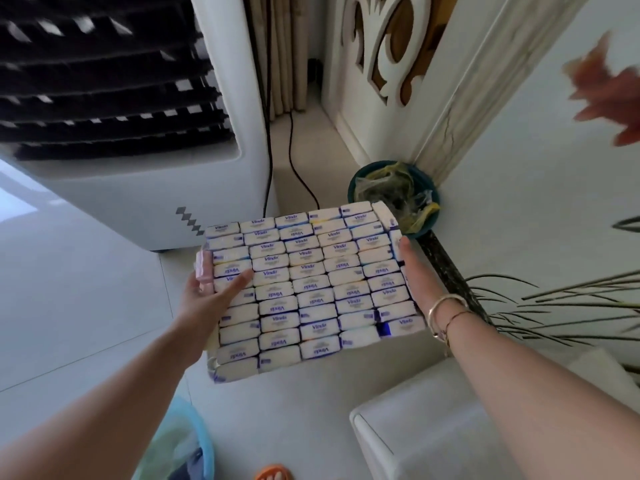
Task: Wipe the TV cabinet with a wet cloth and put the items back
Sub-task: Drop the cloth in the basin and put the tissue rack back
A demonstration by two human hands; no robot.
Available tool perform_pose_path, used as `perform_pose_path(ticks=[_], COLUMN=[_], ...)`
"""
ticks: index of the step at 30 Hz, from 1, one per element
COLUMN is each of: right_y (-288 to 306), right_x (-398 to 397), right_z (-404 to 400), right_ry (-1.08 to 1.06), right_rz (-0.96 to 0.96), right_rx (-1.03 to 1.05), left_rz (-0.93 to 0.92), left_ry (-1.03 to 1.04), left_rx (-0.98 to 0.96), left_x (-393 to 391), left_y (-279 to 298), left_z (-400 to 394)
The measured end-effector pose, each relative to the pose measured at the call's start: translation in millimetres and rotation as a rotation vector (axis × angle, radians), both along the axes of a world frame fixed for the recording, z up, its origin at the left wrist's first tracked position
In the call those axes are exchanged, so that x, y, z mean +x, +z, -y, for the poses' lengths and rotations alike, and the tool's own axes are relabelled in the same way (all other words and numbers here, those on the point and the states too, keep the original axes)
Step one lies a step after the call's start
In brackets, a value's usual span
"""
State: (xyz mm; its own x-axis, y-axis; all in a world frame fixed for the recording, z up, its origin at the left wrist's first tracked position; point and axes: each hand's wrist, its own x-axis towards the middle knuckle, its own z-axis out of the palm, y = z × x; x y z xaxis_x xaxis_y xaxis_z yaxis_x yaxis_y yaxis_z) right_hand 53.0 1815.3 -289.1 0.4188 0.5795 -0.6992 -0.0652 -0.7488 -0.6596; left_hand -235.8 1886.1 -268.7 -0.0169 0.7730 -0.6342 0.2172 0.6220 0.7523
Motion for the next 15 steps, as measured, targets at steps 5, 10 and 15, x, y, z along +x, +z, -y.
perform_pose_path(ticks=[5, 10, 15], right_y=[127.0, 241.6, 315.0], right_x=[0.9, 17.5, 43.9], right_z=[22.4, 67.2, 138.7], right_ry=[0.016, -0.047, -0.029], right_rz=[0.051, 0.124, 0.138], right_rx=[0.033, 0.035, 0.05], left_rz=[0.029, 0.041, 0.051], left_ry=[0.004, -0.02, -0.07], left_rx=[0.01, 0.013, 0.052], left_x=[3.7, 15.8, 40.5], left_y=[116.0, 228.3, 299.3], left_z=[20.3, 60.9, 121.7])
